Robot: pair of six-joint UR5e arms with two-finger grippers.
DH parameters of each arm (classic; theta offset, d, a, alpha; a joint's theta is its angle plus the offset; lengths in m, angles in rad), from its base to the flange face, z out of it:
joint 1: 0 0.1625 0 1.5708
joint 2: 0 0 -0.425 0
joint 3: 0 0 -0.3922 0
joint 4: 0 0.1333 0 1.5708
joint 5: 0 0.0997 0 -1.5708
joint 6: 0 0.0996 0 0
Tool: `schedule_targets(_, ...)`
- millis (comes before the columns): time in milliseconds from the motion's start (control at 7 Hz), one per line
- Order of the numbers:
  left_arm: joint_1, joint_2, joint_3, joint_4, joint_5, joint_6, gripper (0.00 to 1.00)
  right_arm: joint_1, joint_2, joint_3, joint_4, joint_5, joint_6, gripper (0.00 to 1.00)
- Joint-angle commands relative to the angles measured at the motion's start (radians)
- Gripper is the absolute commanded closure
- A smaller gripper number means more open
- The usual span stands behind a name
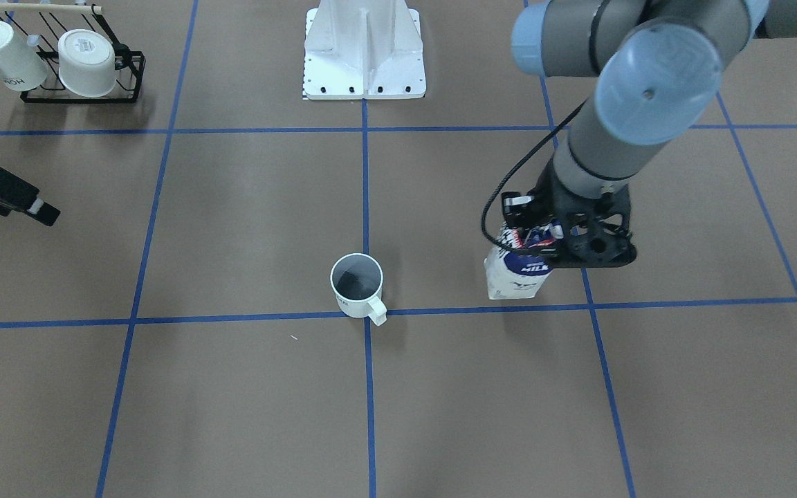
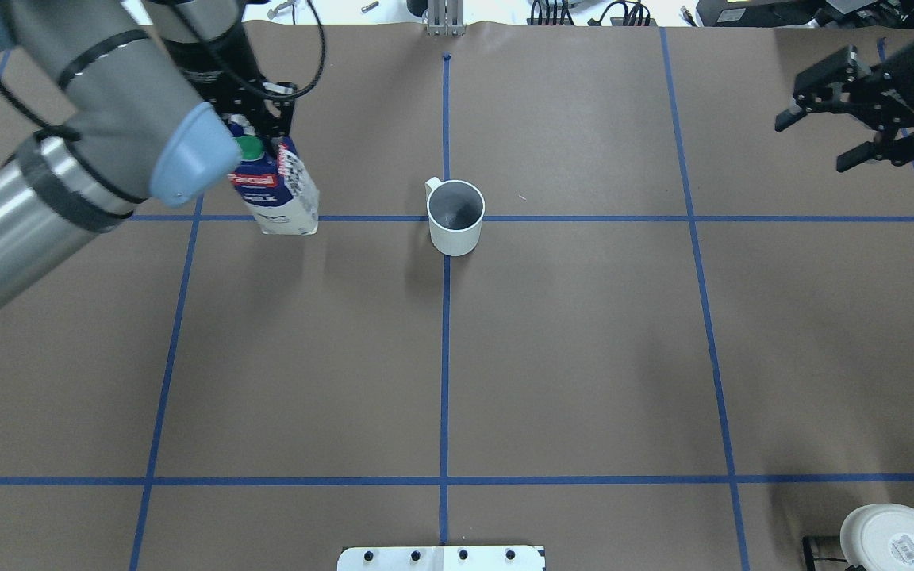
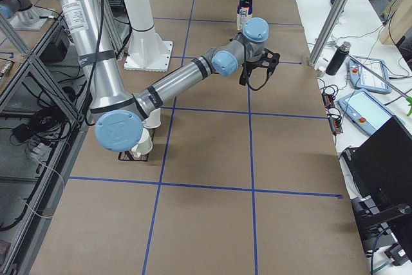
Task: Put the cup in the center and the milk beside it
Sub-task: 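Carry the milk carton with the left gripper beside the mug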
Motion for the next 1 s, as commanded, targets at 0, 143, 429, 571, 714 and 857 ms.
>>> schedule_targets(0,0.082,-0.169,0.219,-0.103,0.0,-0.079,1.0,0.032,-0.098,0.022,0.0,-0.015,-0.129,0.0)
schedule_targets(143,0.104,-0.18,0.218,-0.116,0.0,-0.105,1.0,0.025,-0.098,0.022,0.0,-0.032,-0.129,0.0)
schedule_targets(429,0.139,-0.171,0.219,-0.158,0.014,-0.125,0.03,0.021,-0.097,0.022,0.0,-0.044,-0.129,0.0)
schedule_targets(571,0.138,-0.169,0.213,-0.158,0.046,-0.119,0.02,0.022,-0.097,0.021,0.0,-0.044,-0.129,0.0)
schedule_targets(714,0.104,-0.169,0.195,-0.156,0.048,-0.116,0.02,0.024,-0.097,0.019,0.0,-0.049,-0.129,0.0)
schedule_targets(857,0.037,-0.104,0.073,-0.141,0.035,-0.111,0.02,0.027,-0.097,0.018,-0.001,-0.052,-0.129,0.0)
